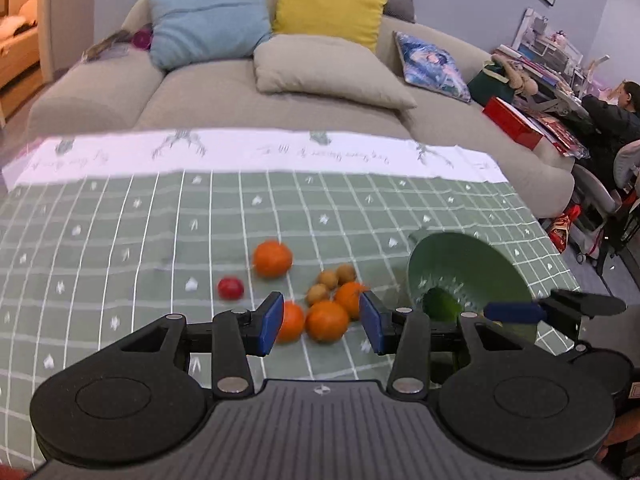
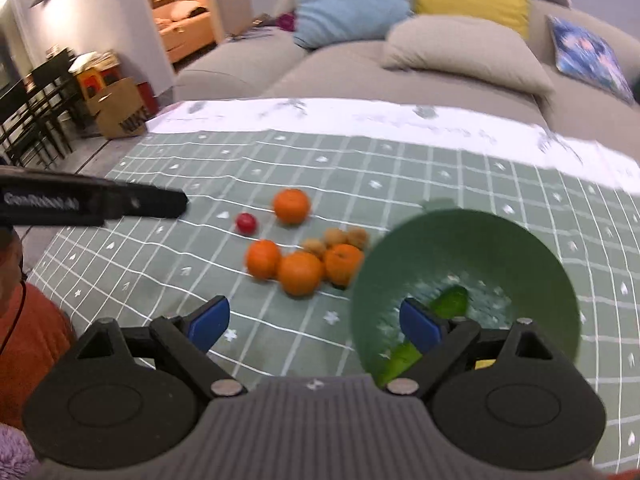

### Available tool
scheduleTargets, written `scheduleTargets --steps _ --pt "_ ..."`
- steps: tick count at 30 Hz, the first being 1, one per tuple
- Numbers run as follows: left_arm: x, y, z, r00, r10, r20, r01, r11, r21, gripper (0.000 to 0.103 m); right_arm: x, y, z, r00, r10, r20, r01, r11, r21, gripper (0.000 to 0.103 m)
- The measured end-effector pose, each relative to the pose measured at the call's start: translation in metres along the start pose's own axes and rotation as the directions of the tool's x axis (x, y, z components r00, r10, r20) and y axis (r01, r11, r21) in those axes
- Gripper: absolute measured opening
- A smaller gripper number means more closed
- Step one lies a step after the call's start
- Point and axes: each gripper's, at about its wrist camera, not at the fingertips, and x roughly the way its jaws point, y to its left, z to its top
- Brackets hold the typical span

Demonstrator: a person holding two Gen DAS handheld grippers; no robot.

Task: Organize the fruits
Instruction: 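Grasp an orange with the left tool while the right tool grasps another orange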

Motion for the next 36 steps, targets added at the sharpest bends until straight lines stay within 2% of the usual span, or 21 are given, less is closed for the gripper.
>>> scheduleTargets --steps 3,7,11,13,16,21,26,36 --pt "0.004 0.009 -0.011 1.0 0.002 -0.021 -0.003 1.0 -0.018 0.051 0.006 0.016 -0.002 1.0 0.005 0.025 -0.003 0.997 -0.075 0.088" --pt "0.011 0.021 -0.018 0.999 -0.002 -0.045 0.0 0.999 -0.04 0.051 0.016 0.033 0.0 0.999 -0.003 0.032 0.008 0.983 -0.185 0.075" --pt "0.021 0.022 -0.018 0.998 -0.013 -0.059 0.012 1.0 -0.018 0.051 0.033 0.041 0.005 1.0 -0.011 0.006 0.012 0.962 -0.272 0.064" --pt "0.028 0.022 -0.019 0.997 -0.015 -0.076 0.015 1.0 -0.009 0.051 0.042 0.044 0.006 1.0 -0.013 -0.003 0.011 0.944 -0.329 0.055" --pt "0.043 0.022 -0.019 0.994 -0.023 -0.105 0.024 1.0 0.01 0.051 0.057 0.05 0.009 0.999 -0.033 -0.02 0.022 0.907 -0.42 0.051" --pt "0.067 0.027 -0.016 0.989 -0.029 -0.145 0.036 0.998 0.046 0.051 0.083 0.052 0.014 0.997 -0.047 -0.057 0.012 0.869 -0.495 0.05" --pt "0.089 0.038 -0.014 0.981 -0.02 -0.193 0.027 0.999 0.034 0.049 0.107 0.052 0.014 0.994 -0.059 -0.094 -0.002 0.835 -0.55 0.046" --pt "0.117 0.046 -0.012 0.969 -0.041 -0.244 0.043 0.999 0.004 0.047 0.134 0.054 0.009 0.988 -0.093 -0.12 0.002 0.798 -0.603 0.043"
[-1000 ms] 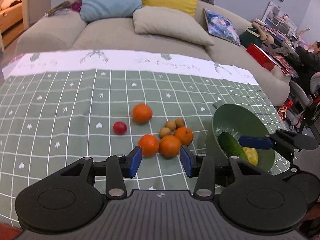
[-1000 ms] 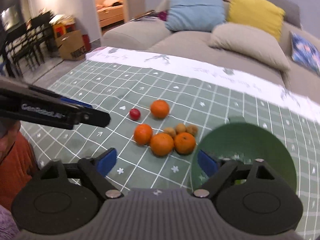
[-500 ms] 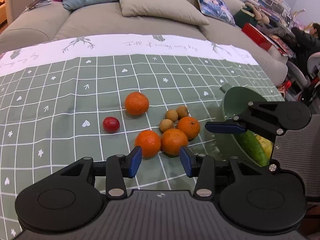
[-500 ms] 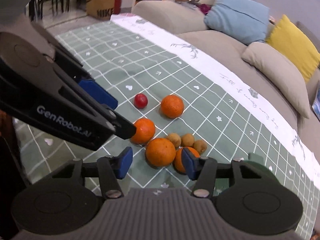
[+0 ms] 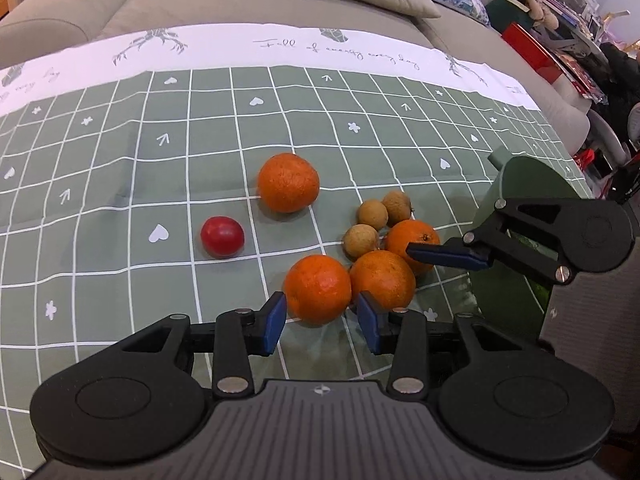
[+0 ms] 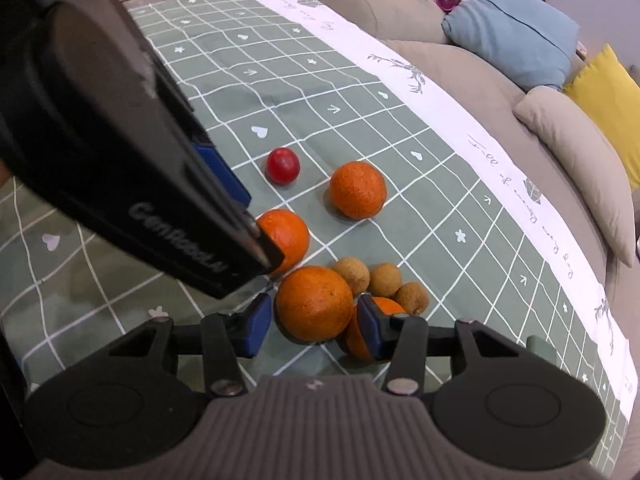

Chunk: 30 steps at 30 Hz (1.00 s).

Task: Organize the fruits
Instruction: 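Grasp an orange with the left tool while the right tool grasps another orange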

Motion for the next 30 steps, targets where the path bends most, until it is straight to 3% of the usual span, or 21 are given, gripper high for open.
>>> scheduleTargets --steps 11,23,24,25,30 --pt "0.011 -0.001 0.005 1.0 0.011 -0.015 -0.011 1.0 0.0 0.043 0.008 0.013 -0.005 0.999 -0.048 -0.003 0.047 0.995 -0.086 0.042" --pt "-0.004 0.001 -0.003 0.999 0.032 0.011 -0.032 0.999 -0.044 0.031 -0.006 0.009 -0.003 0.999 -0.054 0.008 0.054 0.998 -0.038 0.038" --pt "-0.007 0.001 -0.004 0.999 0.033 0.016 -0.032 0.998 -0.049 0.026 -0.009 0.009 -0.003 0.999 -0.052 0.012 0.052 0.998 -0.031 0.038" --pt "-0.011 0.001 -0.006 0.999 0.033 0.022 -0.032 0.998 -0.055 0.004 -0.012 0.009 -0.003 0.999 -0.051 0.016 0.052 0.998 -0.023 0.038" --pt "-0.027 0.001 -0.013 0.999 0.02 0.039 -0.017 0.995 -0.095 0.001 -0.027 0.007 -0.002 0.999 -0.027 0.03 0.026 0.999 0.04 0.038"
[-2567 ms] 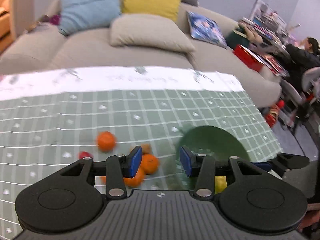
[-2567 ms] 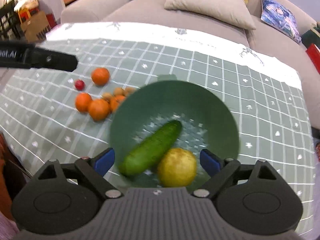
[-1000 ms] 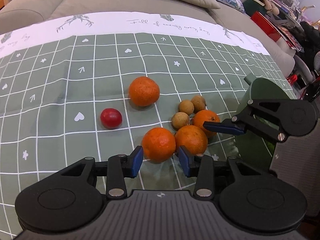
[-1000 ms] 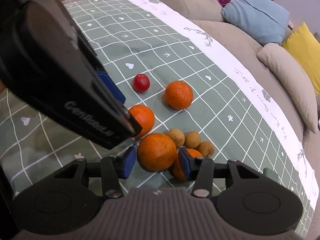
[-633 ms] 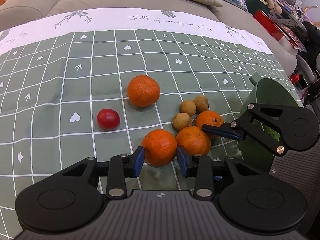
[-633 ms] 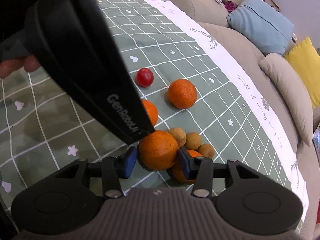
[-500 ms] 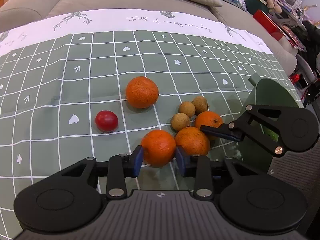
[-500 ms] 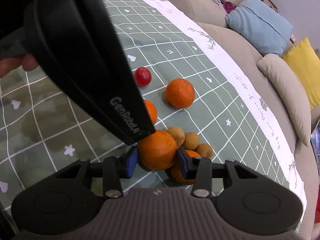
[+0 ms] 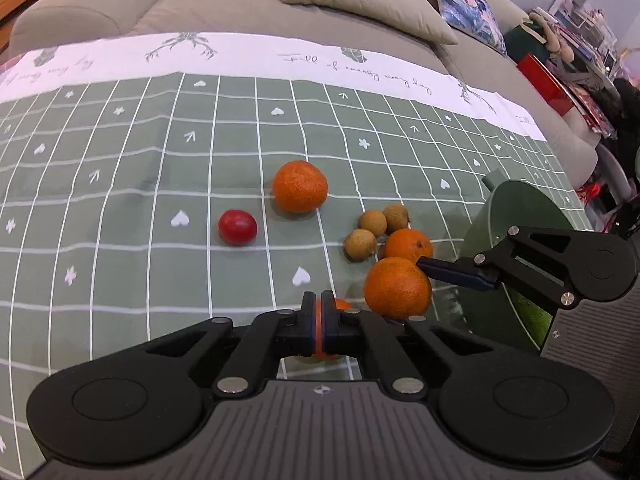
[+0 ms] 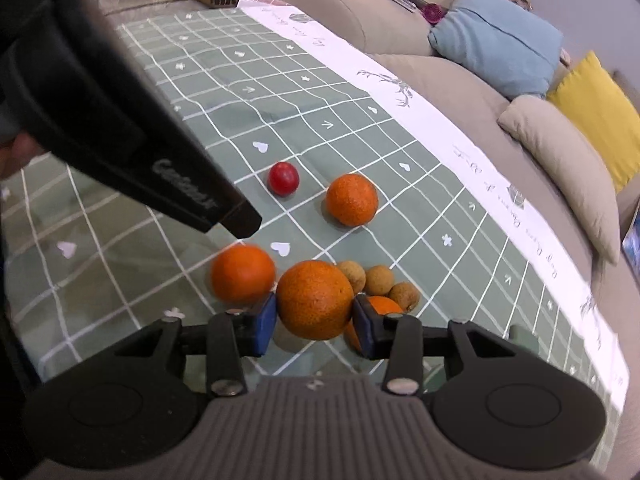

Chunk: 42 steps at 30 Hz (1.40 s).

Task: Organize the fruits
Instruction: 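Grasp an orange with the left tool while the right tool grasps another orange, then carry both oranges into the green colander and release them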

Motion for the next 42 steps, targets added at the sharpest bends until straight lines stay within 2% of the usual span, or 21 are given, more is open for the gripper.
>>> scheduleTargets --steps 4,7,10,13,19,22,26,34,38,40,42 --pt "0.005 -0.002 -0.012 0.999 0.027 -0.04 -0.025 0.999 0.029 0.007 -0.002 0.0 -0.006 1.0 0.02 -0.009 -0.019 0.999 0.049 0.038" --pt "0.003 -0.005 -0.021 0.999 0.021 -0.032 -0.019 0.999 0.046 0.029 -0.009 -0.007 -0.014 0.998 0.056 0.005 -0.056 0.988 0.143 0.038" --pt "0.0 -0.015 -0.025 1.0 0.011 -0.016 -0.01 0.994 0.111 0.04 -0.015 -0.008 -0.025 0.998 0.068 0.012 -0.069 0.971 0.227 0.038" --pt "0.004 -0.024 -0.026 0.999 0.028 -0.019 -0.025 0.987 0.161 0.041 -0.023 -0.012 -0.033 0.997 0.071 0.029 -0.077 0.957 0.281 0.038" --pt "0.015 -0.028 -0.021 0.999 0.042 -0.029 -0.036 0.983 0.179 0.046 -0.061 -0.021 -0.044 0.995 0.062 0.078 -0.086 0.929 0.36 0.038" --pt "0.023 -0.033 -0.021 0.997 0.064 -0.047 -0.053 0.976 0.21 0.046 -0.08 -0.032 -0.048 0.993 0.042 0.108 -0.082 0.912 0.402 0.038" --pt "0.029 -0.035 -0.021 0.996 0.073 -0.053 -0.061 0.977 0.206 0.048 -0.099 -0.05 -0.059 0.992 0.01 0.122 -0.066 0.882 0.466 0.038" --pt "0.038 -0.049 -0.017 0.987 0.14 -0.077 -0.117 0.961 0.25 0.048 -0.103 -0.088 -0.098 0.997 -0.072 0.022 0.045 0.803 0.594 0.038" --pt "0.039 -0.054 -0.018 0.983 0.168 -0.078 -0.142 0.953 0.266 0.046 -0.1 -0.105 -0.116 0.997 -0.083 0.001 0.063 0.765 0.641 0.038" --pt "0.037 -0.054 -0.016 0.983 0.167 -0.081 -0.144 0.96 0.242 0.045 -0.097 -0.113 -0.121 0.996 -0.092 -0.014 0.079 0.76 0.645 0.038" --pt "0.026 -0.055 -0.012 0.989 0.135 -0.065 -0.12 0.972 0.201 0.045 -0.092 -0.12 -0.123 0.996 -0.091 -0.018 0.081 0.754 0.652 0.038"
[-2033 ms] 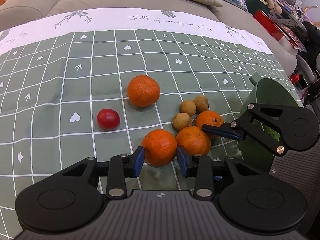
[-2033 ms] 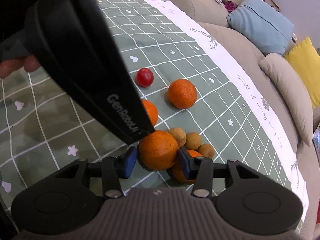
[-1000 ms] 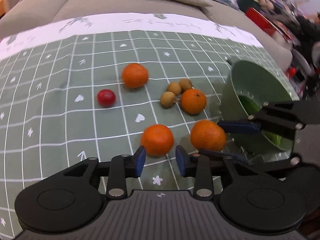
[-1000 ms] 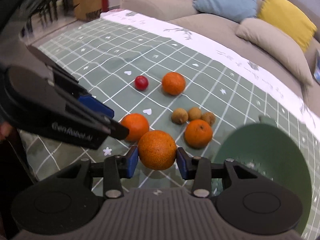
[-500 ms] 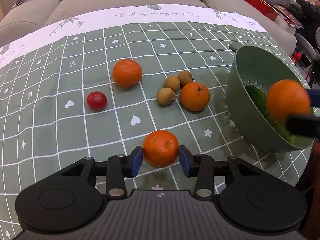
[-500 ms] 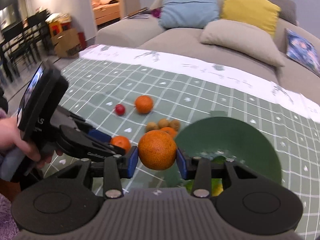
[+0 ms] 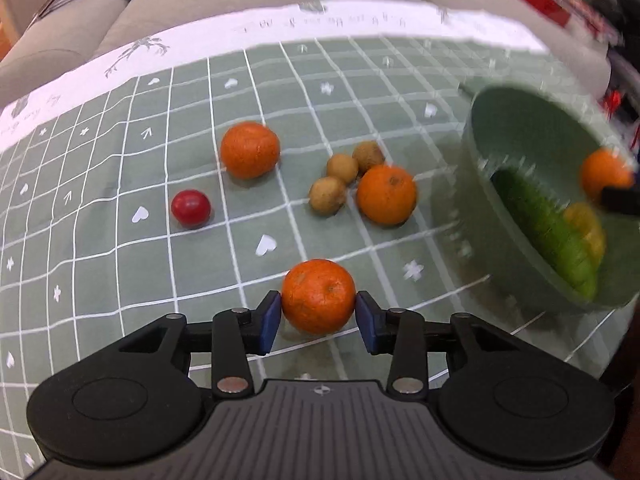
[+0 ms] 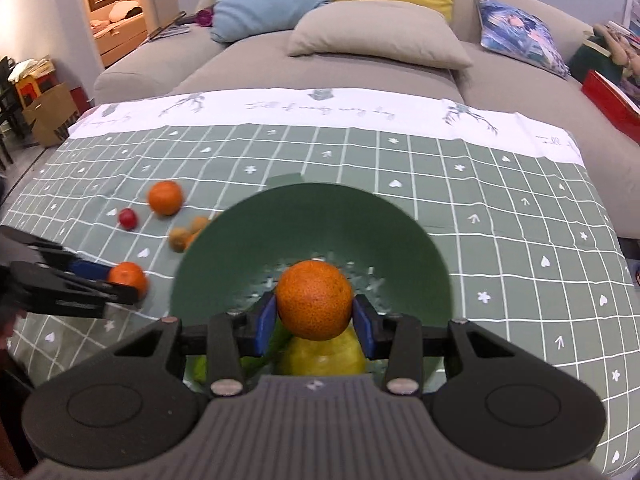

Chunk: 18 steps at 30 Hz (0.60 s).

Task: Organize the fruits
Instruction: 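Carry both oranges into the green colander and release them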

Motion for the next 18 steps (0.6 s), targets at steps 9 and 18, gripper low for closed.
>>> scheduleTargets --steps 9,18 --pt "-0.056 -0.043 0.038 0.984 -0.143 0.11 0.139 0.989 0.049 0.045 0.025 -0.022 0.007 0.999 0.032 -0.04 -0.03 0.998 0.054 0.038" --pt "-0.034 -0.11 0.064 0.987 -0.155 0.036 0.14 0.954 0.265 0.045 0.04 -0.036 0.003 0.998 0.047 -0.048 -0.04 0.989 0.141 0.038"
